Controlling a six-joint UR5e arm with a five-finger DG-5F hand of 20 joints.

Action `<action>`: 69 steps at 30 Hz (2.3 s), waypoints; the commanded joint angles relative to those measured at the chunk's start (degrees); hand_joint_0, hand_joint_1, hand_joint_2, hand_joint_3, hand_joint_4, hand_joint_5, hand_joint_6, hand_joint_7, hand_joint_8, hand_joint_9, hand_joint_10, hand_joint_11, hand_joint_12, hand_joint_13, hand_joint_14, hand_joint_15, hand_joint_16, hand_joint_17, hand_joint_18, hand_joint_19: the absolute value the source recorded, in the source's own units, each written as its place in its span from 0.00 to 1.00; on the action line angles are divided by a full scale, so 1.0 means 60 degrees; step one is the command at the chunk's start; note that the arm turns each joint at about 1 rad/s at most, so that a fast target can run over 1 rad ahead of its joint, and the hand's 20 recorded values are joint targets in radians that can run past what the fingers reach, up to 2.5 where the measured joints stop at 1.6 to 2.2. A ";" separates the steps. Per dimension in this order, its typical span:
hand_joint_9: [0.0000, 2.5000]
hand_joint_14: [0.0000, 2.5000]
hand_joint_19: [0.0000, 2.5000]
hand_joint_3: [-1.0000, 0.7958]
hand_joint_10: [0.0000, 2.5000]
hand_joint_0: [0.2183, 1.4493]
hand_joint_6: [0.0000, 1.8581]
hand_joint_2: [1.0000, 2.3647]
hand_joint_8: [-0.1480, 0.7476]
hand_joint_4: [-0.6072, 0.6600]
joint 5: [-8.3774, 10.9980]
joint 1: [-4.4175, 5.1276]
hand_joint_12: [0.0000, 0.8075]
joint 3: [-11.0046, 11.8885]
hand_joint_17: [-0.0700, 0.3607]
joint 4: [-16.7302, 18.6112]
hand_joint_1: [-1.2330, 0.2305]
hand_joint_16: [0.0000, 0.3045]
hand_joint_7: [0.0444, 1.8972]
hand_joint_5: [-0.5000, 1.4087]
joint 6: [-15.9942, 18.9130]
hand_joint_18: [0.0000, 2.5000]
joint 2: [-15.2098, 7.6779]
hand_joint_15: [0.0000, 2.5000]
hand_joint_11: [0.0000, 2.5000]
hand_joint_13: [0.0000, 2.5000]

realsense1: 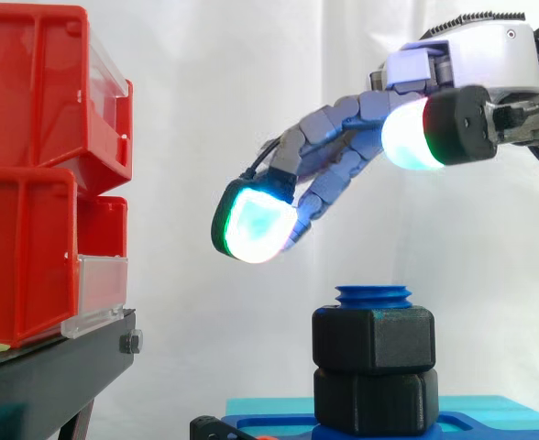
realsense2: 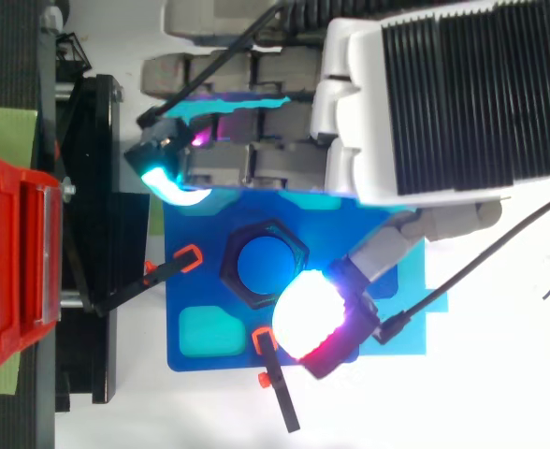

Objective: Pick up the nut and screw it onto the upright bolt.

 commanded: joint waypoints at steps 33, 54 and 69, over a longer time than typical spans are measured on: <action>0.20 0.00 0.00 0.28 0.00 0.19 0.27 0.00 0.39 0.58 0.0283 0.0340 0.41 -0.0537 0.38 -0.0089 0.77 0.13 0.56 0.27 0.0592 0.00 0.0005 0.00 0.00 0.04; 0.44 0.00 0.00 0.28 0.00 0.21 0.27 0.00 0.44 0.60 0.0209 0.0150 0.30 -0.0537 0.26 -0.0280 0.67 0.06 0.72 0.31 0.0562 0.05 0.0019 0.00 0.00 0.23; 0.57 0.00 0.00 0.28 0.00 0.22 0.28 0.00 0.40 0.57 -0.0084 -0.0172 0.21 -0.0332 0.21 -0.0485 0.66 0.03 0.73 0.32 0.0328 0.17 0.0019 0.00 0.00 0.33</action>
